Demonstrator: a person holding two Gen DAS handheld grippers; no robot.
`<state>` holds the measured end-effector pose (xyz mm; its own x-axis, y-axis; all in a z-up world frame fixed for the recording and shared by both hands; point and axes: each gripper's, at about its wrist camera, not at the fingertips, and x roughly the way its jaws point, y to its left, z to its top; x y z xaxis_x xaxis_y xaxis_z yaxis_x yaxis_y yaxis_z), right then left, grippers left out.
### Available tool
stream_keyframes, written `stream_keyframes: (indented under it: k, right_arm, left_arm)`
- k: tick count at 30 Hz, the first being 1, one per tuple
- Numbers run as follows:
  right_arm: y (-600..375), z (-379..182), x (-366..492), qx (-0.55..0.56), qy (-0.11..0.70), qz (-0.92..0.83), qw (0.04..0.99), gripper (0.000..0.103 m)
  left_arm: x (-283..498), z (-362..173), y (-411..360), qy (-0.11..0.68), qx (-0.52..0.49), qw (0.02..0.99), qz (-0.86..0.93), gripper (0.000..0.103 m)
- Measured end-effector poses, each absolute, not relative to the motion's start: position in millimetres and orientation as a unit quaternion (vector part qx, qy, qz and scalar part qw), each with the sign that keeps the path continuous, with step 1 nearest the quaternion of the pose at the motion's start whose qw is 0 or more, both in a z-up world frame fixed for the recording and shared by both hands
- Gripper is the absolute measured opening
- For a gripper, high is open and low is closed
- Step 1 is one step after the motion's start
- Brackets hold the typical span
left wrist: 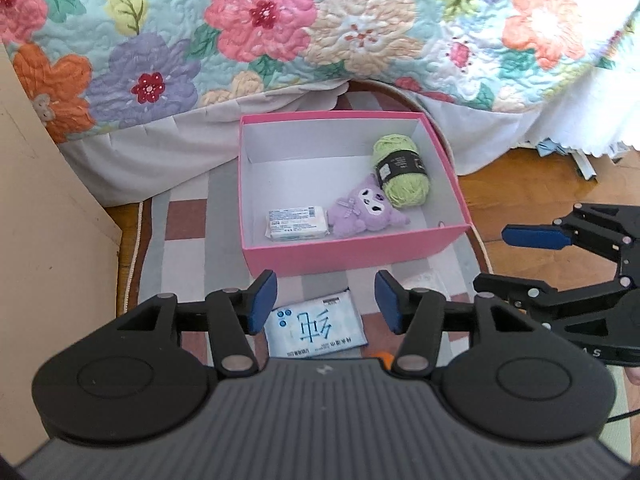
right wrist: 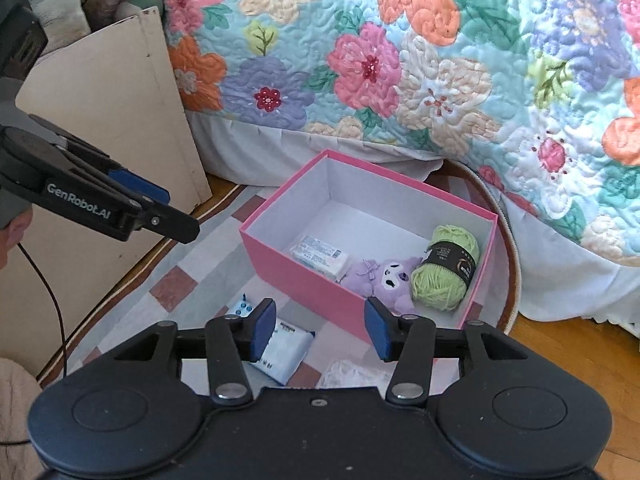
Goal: Organize objects
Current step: 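Raise the left tool out of the box and back over the rug, then move the left tool down around the orange makeup sponge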
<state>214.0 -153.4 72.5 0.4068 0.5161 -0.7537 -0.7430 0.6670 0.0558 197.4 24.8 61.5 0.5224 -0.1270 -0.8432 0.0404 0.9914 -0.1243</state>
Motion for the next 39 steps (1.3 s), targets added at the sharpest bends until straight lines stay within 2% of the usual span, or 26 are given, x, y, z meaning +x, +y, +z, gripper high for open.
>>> stream_keyframes:
  k: [3, 5, 9, 15, 24, 26, 31, 39]
  right_arm:
    - [-159, 81, 204, -0.148, 0.382, 0.380, 0.829, 0.058]
    - [-163, 85, 199, -0.145, 0.379, 0.378, 0.832, 0.066]
    - [-169, 87, 190, -0.142, 0.375, 0.378, 0.834, 0.071]
    - [-166, 81, 173, -0.163, 0.370, 0.401, 0.822, 0.071]
    - [-167, 66, 155, -0.167, 0.391, 0.411, 0.806, 0.081]
    - [-170, 63, 153, -0.164, 0.396, 0.413, 0.804, 0.088]
    - [-172, 53, 146, -0.177, 0.395, 0.437, 0.788, 0.089]
    - [-163, 34, 141, -0.182, 0.397, 0.455, 0.776, 0.089]
  left_arm:
    - [185, 67, 24, 0.481, -0.043, 0.874, -0.055, 0.055]
    - [178, 69, 22, 0.477, -0.041, 0.876, -0.059, 0.058]
    - [158, 70, 10, 0.462, -0.018, 0.883, -0.076, 0.065]
    - [149, 66, -2, 0.460, -0.023, 0.883, -0.091, 0.065]
    - [139, 39, -12, 0.472, -0.004, 0.878, -0.078, 0.068]
    - [136, 32, -12, 0.475, -0.007, 0.877, -0.078, 0.068]
    - [130, 14, -13, 0.473, 0.003, 0.878, -0.080, 0.079]
    - [127, -13, -9, 0.481, -0.018, 0.872, -0.093, 0.080]
